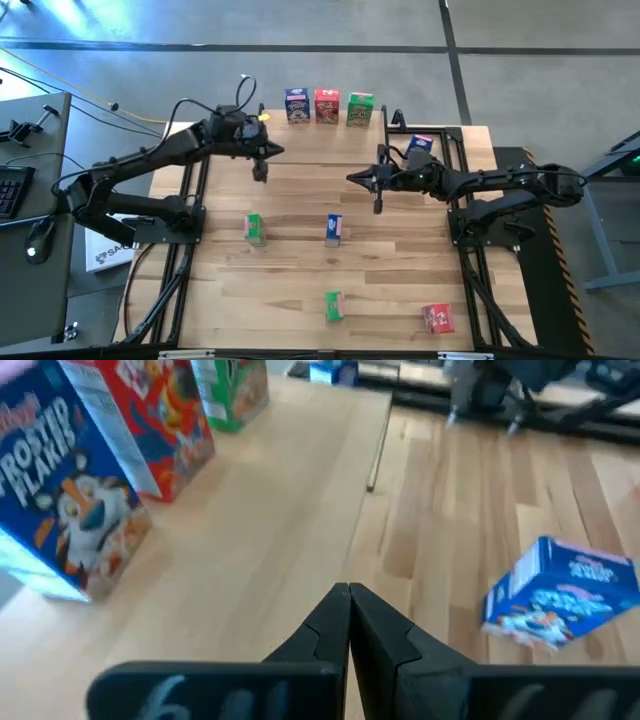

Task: Stack cereal on shelf
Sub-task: Put the top red cereal box aligned with the other red cereal box on the shelf

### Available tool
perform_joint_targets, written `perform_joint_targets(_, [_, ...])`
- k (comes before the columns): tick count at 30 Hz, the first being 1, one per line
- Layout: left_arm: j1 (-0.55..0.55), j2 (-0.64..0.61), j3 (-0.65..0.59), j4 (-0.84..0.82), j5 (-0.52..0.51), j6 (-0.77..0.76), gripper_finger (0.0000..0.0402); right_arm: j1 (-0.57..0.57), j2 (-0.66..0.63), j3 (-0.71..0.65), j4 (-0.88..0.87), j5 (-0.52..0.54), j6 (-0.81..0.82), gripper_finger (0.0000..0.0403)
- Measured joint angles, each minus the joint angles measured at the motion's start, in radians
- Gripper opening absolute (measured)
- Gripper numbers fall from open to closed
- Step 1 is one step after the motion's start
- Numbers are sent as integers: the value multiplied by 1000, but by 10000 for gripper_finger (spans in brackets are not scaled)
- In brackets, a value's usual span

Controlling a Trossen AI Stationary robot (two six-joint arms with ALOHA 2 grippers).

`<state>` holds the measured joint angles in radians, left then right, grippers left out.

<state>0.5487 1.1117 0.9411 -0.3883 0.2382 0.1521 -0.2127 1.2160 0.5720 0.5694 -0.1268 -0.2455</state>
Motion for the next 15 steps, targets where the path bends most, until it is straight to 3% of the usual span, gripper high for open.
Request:
perform_joint_targets(5, [-44, 0, 24, -109, 0, 42, 0, 0, 0, 0, -5, 0, -3, 0])
perform_joint_targets(15, [-179, 45, 24, -116, -38, 4, 0, 0, 0, 0, -6, 0, -10, 0])
